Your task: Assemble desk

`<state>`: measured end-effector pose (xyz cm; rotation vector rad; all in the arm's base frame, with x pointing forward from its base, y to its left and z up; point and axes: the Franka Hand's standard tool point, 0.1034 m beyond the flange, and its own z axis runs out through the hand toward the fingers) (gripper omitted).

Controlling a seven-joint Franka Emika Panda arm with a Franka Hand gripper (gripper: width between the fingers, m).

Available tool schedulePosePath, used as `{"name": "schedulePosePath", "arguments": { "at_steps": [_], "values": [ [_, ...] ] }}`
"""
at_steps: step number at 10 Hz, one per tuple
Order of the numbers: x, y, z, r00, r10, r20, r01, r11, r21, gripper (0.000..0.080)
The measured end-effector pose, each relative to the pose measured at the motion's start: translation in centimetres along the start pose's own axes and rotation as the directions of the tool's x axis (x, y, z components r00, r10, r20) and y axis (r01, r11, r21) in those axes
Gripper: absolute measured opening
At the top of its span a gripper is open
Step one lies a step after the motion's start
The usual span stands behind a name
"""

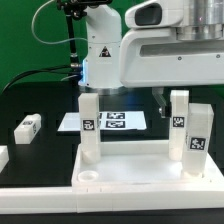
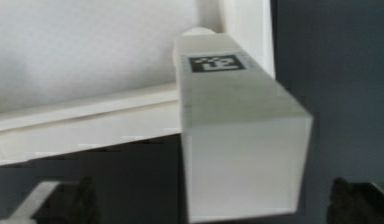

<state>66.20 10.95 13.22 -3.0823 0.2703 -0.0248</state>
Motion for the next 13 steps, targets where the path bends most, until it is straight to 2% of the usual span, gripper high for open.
{"name": "schedulePosePath", "arguments": {
  "at_steps": [5, 7, 8, 11, 13],
  "values": [
    [-1.0, -0.3, 1.0, 1.000, 0.024, 0.002, -0.024, 1.000, -0.006, 0.0649],
    [-1.0, -0.3, 1.1, 1.000, 0.028, 0.003, -0.028, 1.000, -0.006, 0.0355],
    [-1.0, 0.0, 1.1, 0.988, 0.152, 0.001, -0.152, 0.988, -0.009, 0.0290],
    [-1.0, 0.2, 1.2, 0.911, 0.411, -0.004, -0.411, 0.911, -0.010, 0.0290],
    [-1.7, 0.1, 1.2, 0.750, 0.659, -0.058, -0.660, 0.752, 0.001, 0.0290]
  ]
}}
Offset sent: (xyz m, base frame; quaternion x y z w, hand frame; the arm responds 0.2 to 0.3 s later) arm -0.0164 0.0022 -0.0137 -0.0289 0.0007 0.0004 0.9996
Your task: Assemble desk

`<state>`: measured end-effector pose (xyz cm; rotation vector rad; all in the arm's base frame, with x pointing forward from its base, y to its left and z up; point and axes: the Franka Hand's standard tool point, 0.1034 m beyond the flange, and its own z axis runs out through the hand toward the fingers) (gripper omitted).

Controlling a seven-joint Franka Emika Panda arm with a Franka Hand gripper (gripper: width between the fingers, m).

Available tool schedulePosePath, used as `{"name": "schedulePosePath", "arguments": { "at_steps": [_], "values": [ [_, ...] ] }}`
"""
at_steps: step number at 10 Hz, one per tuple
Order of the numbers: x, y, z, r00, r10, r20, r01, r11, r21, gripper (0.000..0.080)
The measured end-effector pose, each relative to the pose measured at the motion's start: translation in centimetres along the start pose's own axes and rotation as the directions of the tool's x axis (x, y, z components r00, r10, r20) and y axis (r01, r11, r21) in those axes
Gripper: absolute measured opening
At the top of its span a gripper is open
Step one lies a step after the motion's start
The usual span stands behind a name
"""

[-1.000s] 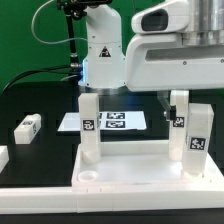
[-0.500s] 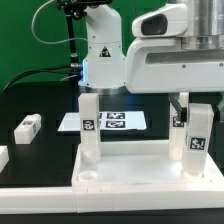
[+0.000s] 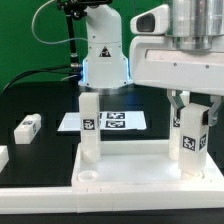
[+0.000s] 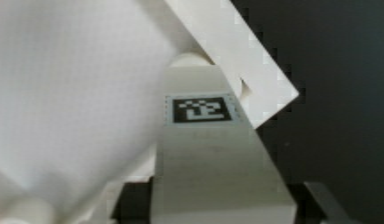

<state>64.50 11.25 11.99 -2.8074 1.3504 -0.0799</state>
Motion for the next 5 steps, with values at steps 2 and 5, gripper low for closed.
{"name": "schedulePosePath", "arguments": {
  "at_steps": [2, 5],
  "values": [
    [-0.33, -0.08, -0.03, 0.980, 0.199, 0.003, -0.199, 0.980, -0.004, 0.0290],
    [-0.37, 0.08, 0.01, 0.875, 0.484, 0.027, -0.485, 0.875, 0.018, 0.0290]
  ]
}}
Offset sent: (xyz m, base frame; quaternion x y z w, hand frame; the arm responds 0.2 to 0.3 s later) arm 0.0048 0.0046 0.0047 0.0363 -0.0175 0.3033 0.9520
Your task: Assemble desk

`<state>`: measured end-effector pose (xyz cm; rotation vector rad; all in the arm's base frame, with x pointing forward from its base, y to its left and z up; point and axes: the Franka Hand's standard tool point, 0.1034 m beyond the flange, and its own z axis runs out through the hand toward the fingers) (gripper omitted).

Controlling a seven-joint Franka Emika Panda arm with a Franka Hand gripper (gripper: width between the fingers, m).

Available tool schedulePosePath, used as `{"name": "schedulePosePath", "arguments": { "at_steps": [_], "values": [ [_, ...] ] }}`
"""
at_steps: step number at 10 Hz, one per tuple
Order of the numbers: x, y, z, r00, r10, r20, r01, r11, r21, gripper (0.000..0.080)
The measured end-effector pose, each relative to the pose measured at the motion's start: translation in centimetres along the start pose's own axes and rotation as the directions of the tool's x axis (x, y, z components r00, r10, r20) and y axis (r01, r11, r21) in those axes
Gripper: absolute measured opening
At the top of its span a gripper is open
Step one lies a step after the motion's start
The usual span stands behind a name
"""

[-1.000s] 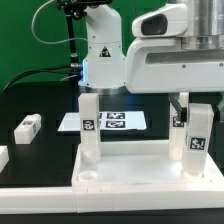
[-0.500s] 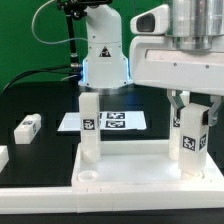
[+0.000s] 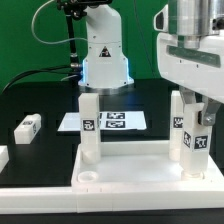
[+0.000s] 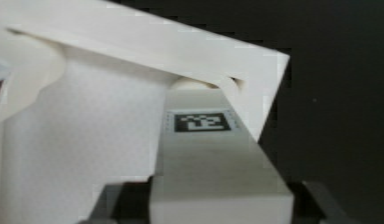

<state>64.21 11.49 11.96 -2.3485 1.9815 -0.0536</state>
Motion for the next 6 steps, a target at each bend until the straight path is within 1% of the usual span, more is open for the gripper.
{"name": "schedulePosePath", "arguments": {
  "at_steps": [2, 3, 5, 6],
  "values": [
    [-0.18, 0.07, 0.06, 0.990, 0.143, 0.002, -0.143, 0.990, 0.010, 0.0290],
    [-0.23, 0.05, 0.05, 0.982, 0.188, 0.004, -0.188, 0.982, 0.010, 0.0290],
    [-0.26, 0.07, 0.14, 0.984, 0.176, 0.004, -0.176, 0.984, 0.009, 0.0296],
    [-0.25, 0.09, 0.19, 0.989, 0.147, 0.003, -0.147, 0.989, 0.008, 0.0504]
  ]
}}
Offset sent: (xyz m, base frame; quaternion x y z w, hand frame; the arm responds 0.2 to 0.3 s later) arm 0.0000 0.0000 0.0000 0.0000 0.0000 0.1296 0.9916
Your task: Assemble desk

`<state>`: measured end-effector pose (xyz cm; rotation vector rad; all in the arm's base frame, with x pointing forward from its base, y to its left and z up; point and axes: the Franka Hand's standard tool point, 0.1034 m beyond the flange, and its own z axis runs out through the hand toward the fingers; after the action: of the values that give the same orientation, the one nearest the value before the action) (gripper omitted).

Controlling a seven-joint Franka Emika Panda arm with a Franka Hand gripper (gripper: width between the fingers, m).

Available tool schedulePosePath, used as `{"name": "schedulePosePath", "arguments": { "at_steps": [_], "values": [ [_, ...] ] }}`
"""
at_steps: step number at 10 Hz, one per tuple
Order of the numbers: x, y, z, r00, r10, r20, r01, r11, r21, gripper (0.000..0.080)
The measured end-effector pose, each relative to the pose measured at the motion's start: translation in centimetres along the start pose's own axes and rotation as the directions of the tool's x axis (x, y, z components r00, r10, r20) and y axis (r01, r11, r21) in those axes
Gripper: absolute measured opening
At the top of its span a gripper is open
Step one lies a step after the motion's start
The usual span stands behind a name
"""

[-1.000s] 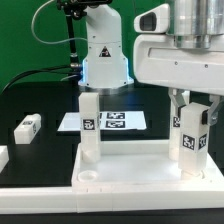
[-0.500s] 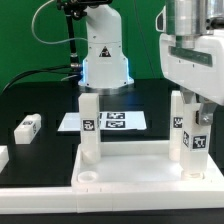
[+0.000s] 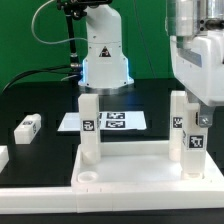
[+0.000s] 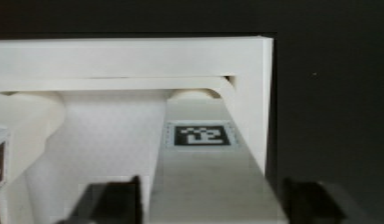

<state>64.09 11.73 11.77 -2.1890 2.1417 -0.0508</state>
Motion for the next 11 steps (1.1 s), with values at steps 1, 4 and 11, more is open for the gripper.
{"name": "schedulePosePath", "arguments": {
  "at_steps": [1, 4, 11],
  "values": [
    [0.1, -0.3, 0.0, 0.999, -0.050, -0.002, 0.050, 0.999, 0.017, 0.0504],
    [0.9, -0.5, 0.8, 0.907, -0.414, -0.077, 0.420, 0.898, 0.131, 0.0642],
    [0.8, -0.6, 0.4, 0.335, -0.936, -0.108, 0.942, 0.336, 0.016, 0.0649]
  ]
}}
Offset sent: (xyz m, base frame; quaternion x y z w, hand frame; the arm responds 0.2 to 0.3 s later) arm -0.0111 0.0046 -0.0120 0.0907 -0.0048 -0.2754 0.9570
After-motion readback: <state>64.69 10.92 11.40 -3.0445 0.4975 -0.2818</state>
